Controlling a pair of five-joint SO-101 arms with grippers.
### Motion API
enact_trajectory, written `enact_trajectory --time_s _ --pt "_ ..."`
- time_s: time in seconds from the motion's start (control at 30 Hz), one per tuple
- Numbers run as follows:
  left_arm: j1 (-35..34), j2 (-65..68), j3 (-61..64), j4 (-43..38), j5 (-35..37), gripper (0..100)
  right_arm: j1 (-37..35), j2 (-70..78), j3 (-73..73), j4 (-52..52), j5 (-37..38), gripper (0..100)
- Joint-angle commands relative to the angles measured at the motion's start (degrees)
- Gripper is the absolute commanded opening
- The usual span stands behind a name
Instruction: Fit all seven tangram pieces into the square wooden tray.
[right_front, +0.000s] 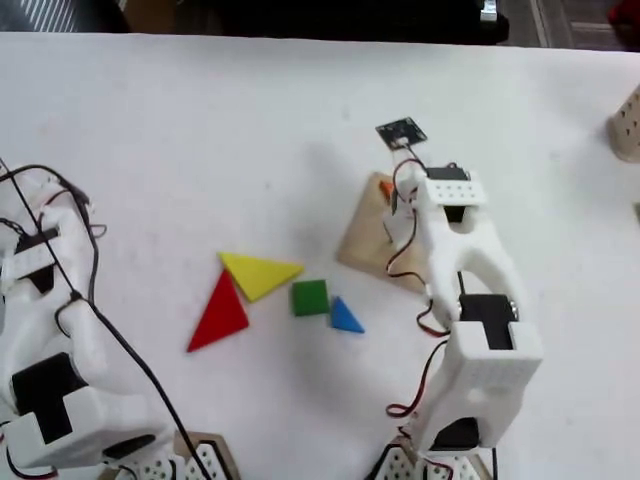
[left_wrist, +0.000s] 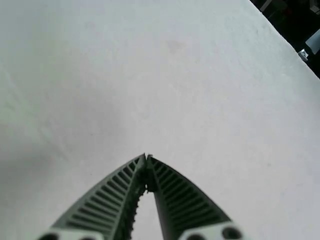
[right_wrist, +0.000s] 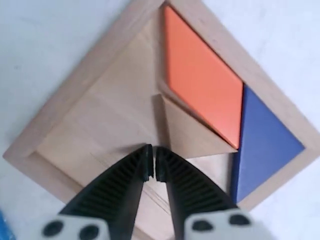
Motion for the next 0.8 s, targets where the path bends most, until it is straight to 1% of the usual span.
enact_trajectory --time_s 0.0,0.17,0.37,0.6,0.77 --pt "0.7 -2.7 -0.4 -1.1 1.1 2 1.3 -1.2 -2.4 -0.2 -0.5 1.8" --pt "0.7 -2.7 -0.4 -1.2 1.1 2 -1.4 -3.7 -1.2 4.0 -0.5 1.8" --pt "0.7 -2.7 -0.4 -1.3 1.1 2 -5.3 -8.7 6.5 4.1 0.0 1.8" --pt "0.7 -2.7 -0.4 -1.2 1.1 2 -5.1 -12.4 15.0 4.4 0.1 1.8" --pt "0.7 -2.7 -0.4 -1.1 1.1 2 -4.4 -17.2 21.5 4.3 4.3 1.8"
